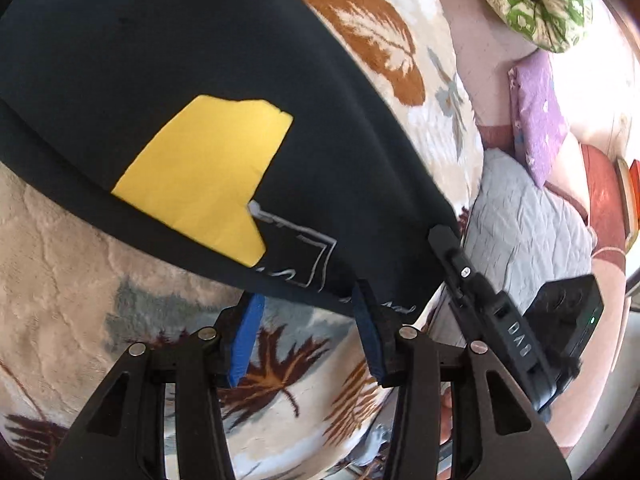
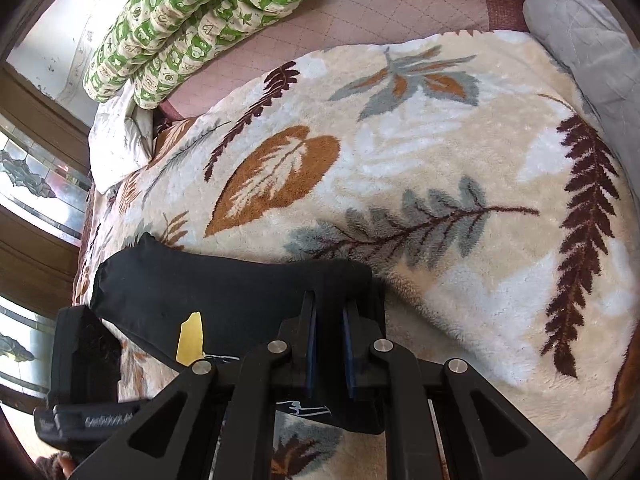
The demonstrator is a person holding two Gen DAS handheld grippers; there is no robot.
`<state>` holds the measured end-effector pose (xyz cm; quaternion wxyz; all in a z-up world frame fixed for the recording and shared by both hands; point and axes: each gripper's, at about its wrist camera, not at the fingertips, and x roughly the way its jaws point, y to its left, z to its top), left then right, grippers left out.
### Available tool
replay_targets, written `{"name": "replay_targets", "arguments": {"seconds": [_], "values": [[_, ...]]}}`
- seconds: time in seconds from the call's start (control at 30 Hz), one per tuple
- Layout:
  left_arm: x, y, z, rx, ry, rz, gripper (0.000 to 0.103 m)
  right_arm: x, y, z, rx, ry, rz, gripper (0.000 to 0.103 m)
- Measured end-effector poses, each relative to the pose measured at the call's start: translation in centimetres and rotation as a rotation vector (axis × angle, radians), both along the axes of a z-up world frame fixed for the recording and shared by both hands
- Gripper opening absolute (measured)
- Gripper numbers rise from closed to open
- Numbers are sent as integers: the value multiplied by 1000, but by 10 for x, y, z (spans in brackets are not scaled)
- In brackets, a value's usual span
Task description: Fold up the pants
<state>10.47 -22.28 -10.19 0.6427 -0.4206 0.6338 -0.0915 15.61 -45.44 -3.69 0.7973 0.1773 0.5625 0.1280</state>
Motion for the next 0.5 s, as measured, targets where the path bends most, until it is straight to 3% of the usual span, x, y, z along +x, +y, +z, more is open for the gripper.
{"name": "replay_targets", "arguments": {"seconds": [0.13,0.2,0.3,0.37,0.43,0.5], "values": [[12,-6,6,14,-13,23,41,0,0,1,-1,-4,7,11],[18,-9,-1,33,17,31,26,0,0,1,0,-4,9,13],[15,-6,-1,30,22,45,26,2,-3,-3,-21,20,-3,20],[12,-9,0,25,22,41,26,2,-14,-5,33,33,-22,21],[9,-13,-2,9,40,42,26,3,-27,-7,83,41,-66,36],[12,-21,-1,25,31,35,26,5,-37,-14,120,70,-98,40]]}}
